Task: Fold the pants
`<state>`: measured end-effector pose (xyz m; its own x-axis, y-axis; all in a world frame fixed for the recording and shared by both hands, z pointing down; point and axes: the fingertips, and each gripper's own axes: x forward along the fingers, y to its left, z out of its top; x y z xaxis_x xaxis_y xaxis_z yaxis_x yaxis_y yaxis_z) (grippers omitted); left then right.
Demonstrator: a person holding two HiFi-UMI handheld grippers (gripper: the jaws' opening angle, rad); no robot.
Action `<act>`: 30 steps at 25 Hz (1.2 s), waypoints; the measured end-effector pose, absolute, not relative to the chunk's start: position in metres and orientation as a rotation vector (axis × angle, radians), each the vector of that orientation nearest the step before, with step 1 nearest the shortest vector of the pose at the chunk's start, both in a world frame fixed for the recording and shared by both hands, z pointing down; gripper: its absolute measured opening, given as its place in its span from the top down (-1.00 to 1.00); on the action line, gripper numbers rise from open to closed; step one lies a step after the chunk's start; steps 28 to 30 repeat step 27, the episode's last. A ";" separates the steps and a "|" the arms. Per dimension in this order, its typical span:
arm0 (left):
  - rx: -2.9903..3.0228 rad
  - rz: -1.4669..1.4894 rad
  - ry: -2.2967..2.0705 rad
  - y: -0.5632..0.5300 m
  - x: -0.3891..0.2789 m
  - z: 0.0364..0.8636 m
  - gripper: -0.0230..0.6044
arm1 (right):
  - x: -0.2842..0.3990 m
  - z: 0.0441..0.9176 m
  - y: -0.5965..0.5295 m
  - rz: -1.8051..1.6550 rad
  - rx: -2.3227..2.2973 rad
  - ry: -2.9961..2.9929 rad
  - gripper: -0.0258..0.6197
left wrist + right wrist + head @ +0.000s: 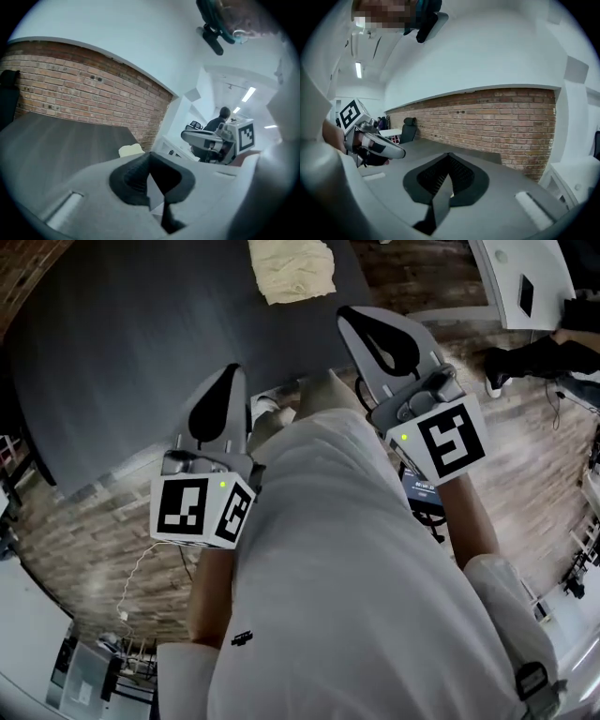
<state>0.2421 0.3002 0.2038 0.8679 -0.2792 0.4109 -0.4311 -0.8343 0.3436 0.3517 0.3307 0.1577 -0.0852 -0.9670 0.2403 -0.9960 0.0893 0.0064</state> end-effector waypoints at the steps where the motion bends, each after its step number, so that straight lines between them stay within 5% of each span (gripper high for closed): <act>1: 2.615 0.464 -0.532 0.306 0.231 0.200 0.92 | 0.335 0.155 0.336 0.238 2.007 -2.186 0.90; 13: 2.699 0.393 -0.559 0.335 0.159 0.186 0.92 | 0.195 0.161 0.366 0.318 2.094 -2.107 0.91; 30: 2.698 0.458 -0.468 0.347 0.171 0.201 0.92 | 0.193 0.180 0.372 0.352 2.033 -2.063 0.91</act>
